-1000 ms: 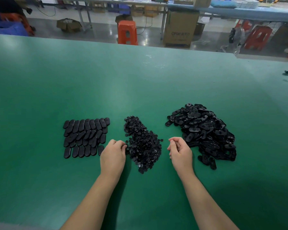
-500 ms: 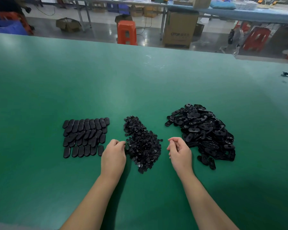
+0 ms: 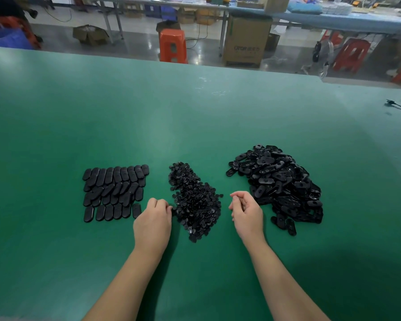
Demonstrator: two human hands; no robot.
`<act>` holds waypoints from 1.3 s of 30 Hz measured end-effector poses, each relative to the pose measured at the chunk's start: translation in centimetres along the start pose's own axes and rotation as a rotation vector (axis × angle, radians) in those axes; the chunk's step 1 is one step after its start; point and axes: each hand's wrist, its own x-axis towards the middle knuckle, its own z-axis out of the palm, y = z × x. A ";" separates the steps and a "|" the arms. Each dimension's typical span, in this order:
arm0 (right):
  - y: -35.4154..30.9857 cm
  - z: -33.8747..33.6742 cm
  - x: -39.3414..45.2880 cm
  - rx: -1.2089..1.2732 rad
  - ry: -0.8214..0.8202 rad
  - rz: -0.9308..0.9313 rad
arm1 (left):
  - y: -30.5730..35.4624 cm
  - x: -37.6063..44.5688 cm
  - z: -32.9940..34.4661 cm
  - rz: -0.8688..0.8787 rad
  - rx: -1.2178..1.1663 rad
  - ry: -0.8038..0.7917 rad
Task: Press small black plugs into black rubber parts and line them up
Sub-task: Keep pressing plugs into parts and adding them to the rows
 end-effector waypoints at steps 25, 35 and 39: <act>-0.7 -0.4 0.4 0.015 -0.094 0.048 | 1.4 2.3 1.7 -0.096 -0.541 0.126; -2.7 -6.9 5.3 -0.725 -0.127 -0.103 | 1.4 2.3 1.3 -0.115 -0.546 0.130; -3.5 -9.2 7.5 -1.181 -0.290 -0.121 | 1.3 2.3 1.2 -0.111 -0.538 0.145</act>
